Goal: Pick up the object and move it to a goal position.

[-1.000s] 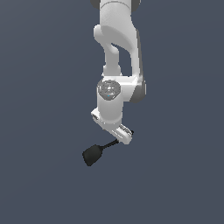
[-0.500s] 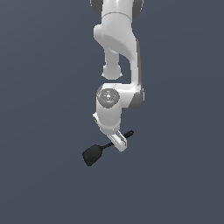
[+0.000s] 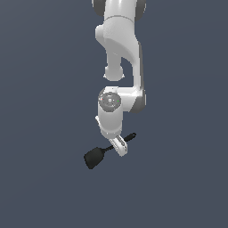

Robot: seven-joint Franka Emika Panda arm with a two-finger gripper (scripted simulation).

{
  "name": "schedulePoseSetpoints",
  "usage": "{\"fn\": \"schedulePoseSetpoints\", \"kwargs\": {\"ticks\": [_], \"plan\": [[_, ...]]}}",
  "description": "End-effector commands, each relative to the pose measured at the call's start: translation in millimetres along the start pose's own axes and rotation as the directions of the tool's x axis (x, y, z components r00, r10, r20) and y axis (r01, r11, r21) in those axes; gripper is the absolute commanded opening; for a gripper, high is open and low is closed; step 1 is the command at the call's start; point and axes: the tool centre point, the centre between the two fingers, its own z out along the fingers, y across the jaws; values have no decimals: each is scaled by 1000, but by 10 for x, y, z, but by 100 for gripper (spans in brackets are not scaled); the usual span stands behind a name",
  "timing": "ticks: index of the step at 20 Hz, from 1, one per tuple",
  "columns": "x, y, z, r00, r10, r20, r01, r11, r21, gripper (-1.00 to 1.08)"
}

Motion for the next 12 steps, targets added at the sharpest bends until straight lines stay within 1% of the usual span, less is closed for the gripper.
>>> {"fn": "schedulePoseSetpoints", "kwargs": {"ticks": [1, 5, 12], "plan": [[0, 0, 13, 1000, 0, 0, 0, 1000, 0, 100], [0, 3, 127, 1000, 1, 0, -1, 1000, 0, 100], [-5, 10, 455, 1000, 5, 0, -5, 1000, 0, 100]]}}
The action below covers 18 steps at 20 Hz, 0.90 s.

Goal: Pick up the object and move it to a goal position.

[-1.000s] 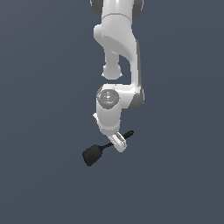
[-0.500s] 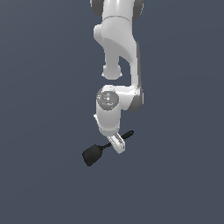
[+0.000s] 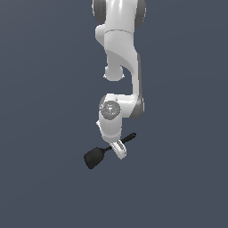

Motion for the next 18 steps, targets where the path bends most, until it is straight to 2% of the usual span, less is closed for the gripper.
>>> {"fn": "schedulePoseSetpoints", "kwargs": {"ticks": [1, 5, 6, 18], "plan": [[4, -2, 80, 1000, 1, -1, -1, 1000, 1, 100], [10, -11, 105, 1000, 1, -1, -1, 1000, 1, 100], [10, -11, 105, 1000, 1, -1, -1, 1000, 1, -100], [0, -14, 95, 1000, 0, -1, 0, 1000, 1, -100]]}}
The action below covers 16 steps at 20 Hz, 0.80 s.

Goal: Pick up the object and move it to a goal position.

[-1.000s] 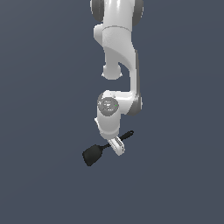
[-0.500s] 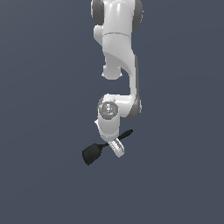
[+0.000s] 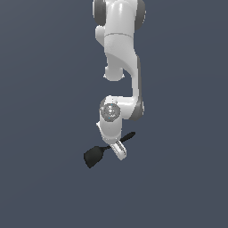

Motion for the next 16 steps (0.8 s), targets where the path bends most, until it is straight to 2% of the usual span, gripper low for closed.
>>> {"fn": "schedulePoseSetpoints", "kwargs": {"ticks": [1, 9, 16], "plan": [[-9, 0, -17, 1000, 0, 0, 0, 1000, 0, -100], [-130, 56, -235, 1000, 0, 0, 0, 1000, 1, -100], [-358, 159, -643, 1000, 0, 1, 0, 1000, 1, -100]]}}
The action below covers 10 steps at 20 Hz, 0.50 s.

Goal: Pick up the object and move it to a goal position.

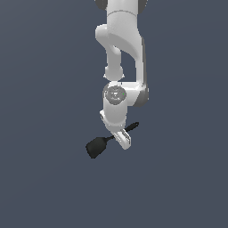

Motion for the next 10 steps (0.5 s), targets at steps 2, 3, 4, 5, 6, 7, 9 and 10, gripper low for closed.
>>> {"fn": "schedulePoseSetpoints", "kwargs": {"ticks": [2, 3, 4, 5, 6, 7, 9, 10], "plan": [[-142, 57, -270, 1000, 0, -1, 0, 1000, 3, -100], [-185, 78, -350, 1000, 0, 0, 0, 1000, 3, -100], [-230, 98, -432, 1000, 0, 0, 0, 1000, 3, -100], [-276, 118, -514, 1000, 0, 0, 0, 1000, 3, -100], [-321, 138, -597, 1000, 0, 0, 0, 1000, 3, -100], [-367, 158, -680, 1000, 0, 0, 0, 1000, 3, -100], [-458, 199, -848, 1000, 0, 0, 0, 1000, 3, -100], [-504, 220, -933, 1000, 0, 0, 0, 1000, 3, -100]]}}
